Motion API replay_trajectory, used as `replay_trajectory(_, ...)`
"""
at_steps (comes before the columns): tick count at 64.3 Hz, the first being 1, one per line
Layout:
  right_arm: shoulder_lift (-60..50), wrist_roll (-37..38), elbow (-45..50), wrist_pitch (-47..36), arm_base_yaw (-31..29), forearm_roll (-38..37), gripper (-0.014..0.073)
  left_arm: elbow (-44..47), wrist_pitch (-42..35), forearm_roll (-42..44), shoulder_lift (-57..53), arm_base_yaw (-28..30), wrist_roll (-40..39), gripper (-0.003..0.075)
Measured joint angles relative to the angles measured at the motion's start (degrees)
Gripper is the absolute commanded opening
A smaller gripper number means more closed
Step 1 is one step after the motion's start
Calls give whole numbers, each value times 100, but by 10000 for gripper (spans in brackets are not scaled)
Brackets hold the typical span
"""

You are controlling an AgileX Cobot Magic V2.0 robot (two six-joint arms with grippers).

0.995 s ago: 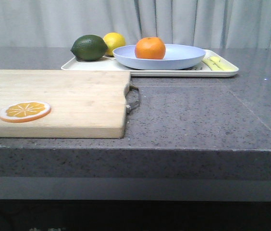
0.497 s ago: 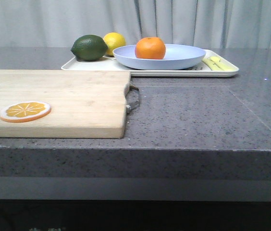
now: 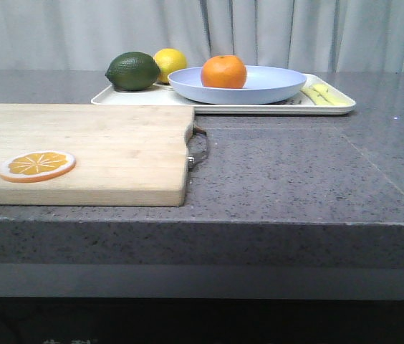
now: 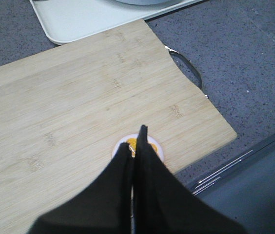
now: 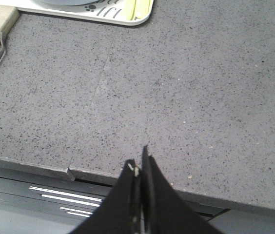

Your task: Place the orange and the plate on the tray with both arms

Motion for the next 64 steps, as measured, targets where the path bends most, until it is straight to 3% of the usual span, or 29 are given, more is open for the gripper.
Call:
replay_trajectory(7, 0, 0, 0, 0, 0, 0, -68, 54, -27, -41, -145, 119, 0, -18)
replay_trajectory(16, 0, 0, 0, 0, 0, 0, -68, 431, -421, -17, -736, 747, 0, -18)
replay_trajectory(28, 0, 0, 0, 0, 0, 0, -68, 1935, -1993, 1, -2118, 1897, 0, -18)
replay_trajectory(39, 0, 0, 0, 0, 0, 0, -68, 3540, -3170, -35, -3490, 2531, 0, -18)
replay_trajectory(51, 0, 0, 0, 0, 0, 0, -68, 4725, -3892, -60, -4570, 2806, 0, -18)
replay_trajectory(64, 0, 0, 0, 0, 0, 0, -68, 5069, -4085, -69, -4853, 2870, 0, -18)
